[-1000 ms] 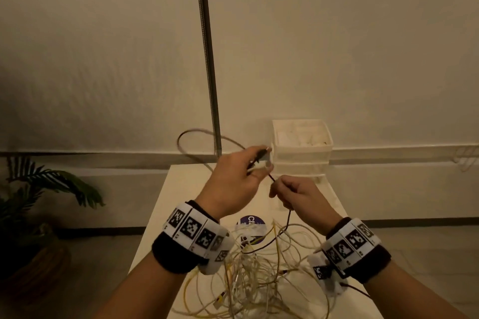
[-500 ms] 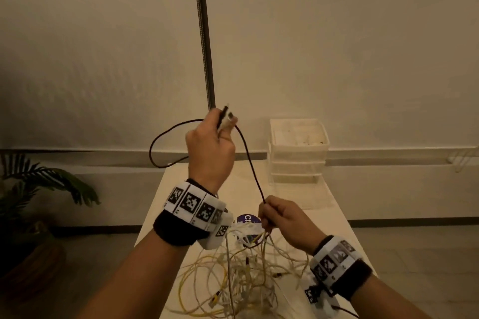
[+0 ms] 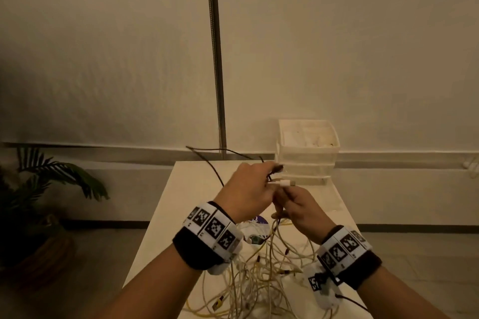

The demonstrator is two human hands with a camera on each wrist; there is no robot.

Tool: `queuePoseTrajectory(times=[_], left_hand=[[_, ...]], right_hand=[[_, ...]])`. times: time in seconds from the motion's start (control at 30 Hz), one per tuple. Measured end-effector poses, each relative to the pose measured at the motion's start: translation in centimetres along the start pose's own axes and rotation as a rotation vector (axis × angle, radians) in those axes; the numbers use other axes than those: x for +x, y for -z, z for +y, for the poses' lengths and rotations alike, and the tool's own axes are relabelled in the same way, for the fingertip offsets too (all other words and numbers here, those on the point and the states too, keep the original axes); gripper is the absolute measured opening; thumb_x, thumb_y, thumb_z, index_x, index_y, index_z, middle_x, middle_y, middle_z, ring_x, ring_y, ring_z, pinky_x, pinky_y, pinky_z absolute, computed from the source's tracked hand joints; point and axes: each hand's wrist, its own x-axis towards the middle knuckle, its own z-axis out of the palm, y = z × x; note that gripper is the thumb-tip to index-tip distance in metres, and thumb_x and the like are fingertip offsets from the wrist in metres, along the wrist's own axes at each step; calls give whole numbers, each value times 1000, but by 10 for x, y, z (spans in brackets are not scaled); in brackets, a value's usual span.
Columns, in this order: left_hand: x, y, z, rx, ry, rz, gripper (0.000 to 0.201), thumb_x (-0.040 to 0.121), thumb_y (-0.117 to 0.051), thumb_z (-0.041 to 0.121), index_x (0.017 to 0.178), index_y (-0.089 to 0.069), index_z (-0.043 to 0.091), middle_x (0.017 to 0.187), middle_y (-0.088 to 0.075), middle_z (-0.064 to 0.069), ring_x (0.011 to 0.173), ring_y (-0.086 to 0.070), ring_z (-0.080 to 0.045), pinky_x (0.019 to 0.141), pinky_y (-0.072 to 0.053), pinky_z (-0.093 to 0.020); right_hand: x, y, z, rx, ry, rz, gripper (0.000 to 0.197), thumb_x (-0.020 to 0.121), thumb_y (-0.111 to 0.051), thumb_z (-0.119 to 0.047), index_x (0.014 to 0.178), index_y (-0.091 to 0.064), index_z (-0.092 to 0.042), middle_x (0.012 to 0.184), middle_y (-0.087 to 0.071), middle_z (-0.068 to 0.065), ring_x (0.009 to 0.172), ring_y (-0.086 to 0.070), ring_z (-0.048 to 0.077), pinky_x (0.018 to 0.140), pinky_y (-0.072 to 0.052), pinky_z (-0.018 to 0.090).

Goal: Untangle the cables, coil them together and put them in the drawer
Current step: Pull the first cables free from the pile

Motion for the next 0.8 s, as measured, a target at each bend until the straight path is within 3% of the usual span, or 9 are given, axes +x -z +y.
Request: queuePoseTrajectory(times=[0.1, 0.17, 0.27, 0.4, 0.5, 0.57, 0.7, 0.77, 0.8], left_hand=[[4, -6, -7, 48, 42, -5, 15, 96, -50, 23, 104, -62, 20, 98, -69, -4, 93, -57, -25, 82, -49, -39], [6, -4, -9, 42, 23, 58, 12, 96, -51, 18, 101, -62, 16, 93, -68, -6, 87, -60, -26, 73, -48, -34], [12, 7, -3, -37, -19, 302, 13, 91, -55, 8, 101, -63, 12, 89, -70, -8, 76, -61, -23, 65, -46, -29], [20, 18, -2, -82, -48, 540, 14, 89, -53, 2, 96, -63, 10, 86, -71, -6, 70, -61, -23, 63, -49, -33], [18, 23, -7, -172, -17, 679, 12, 94, -53, 6, 95, -64, 12, 77, -67, 2, 62, -58, -14, 58, -43, -14], [22, 26, -13, -196, 25, 696, 10, 97, -54, 11, 93, -64, 13, 69, -57, 8, 61, -52, -12, 56, -35, -10], [25, 24, -23, -180, 23, 622, 11, 98, -53, 18, 97, -64, 15, 79, -65, 1, 75, -58, -28, 62, -40, -30], [22, 22, -27, -215, 45, 638, 14, 99, -52, 22, 94, -63, 16, 79, -67, 3, 74, -58, -23, 62, -41, -31], [18, 21, -29, -244, 52, 655, 15, 100, -51, 23, 93, -63, 15, 76, -66, 6, 72, -58, -14, 62, -42, -27]], right_hand=[[1, 10, -7, 15, 55, -15, 34, 100, -43, -28, 90, -61, -2, 69, -43, 9, 60, -44, 17, 68, -52, 38], [2, 12, -10, 65, 64, -2, 27, 101, -42, -18, 92, -63, -4, 67, -44, 7, 62, -46, 23, 66, -51, 35], [2, 1, -1, -9, 62, -36, 18, 99, -43, -3, 94, -59, -8, 67, -53, 7, 63, -54, 22, 65, -50, 33], [-5, -11, 39, -177, -37, -38, 17, 97, -45, -3, 89, -58, -11, 70, -62, 1, 63, -58, 8, 63, -47, 25], [-3, -6, 50, -153, -71, -11, 19, 98, -44, -4, 90, -61, -8, 74, -66, 2, 69, -61, 8, 66, -45, 22], [-3, -2, 47, -121, -95, 25, 20, 99, -44, -7, 92, -63, -9, 75, -67, 0, 73, -62, 8, 69, -46, 24], [-3, 0, 37, 54, -154, 78, 27, 102, -40, -14, 92, -63, -4, 68, -63, 5, 68, -60, 17, 74, -52, 35], [-7, -1, 30, 71, -147, 101, 32, 102, -37, -19, 88, -61, -2, 59, -52, 7, 61, -51, 24, 68, -48, 38], [-13, 0, 27, 71, -137, 93, 35, 102, -37, -23, 86, -59, -1, 56, -47, 6, 57, -45, 23, 64, -43, 37]])
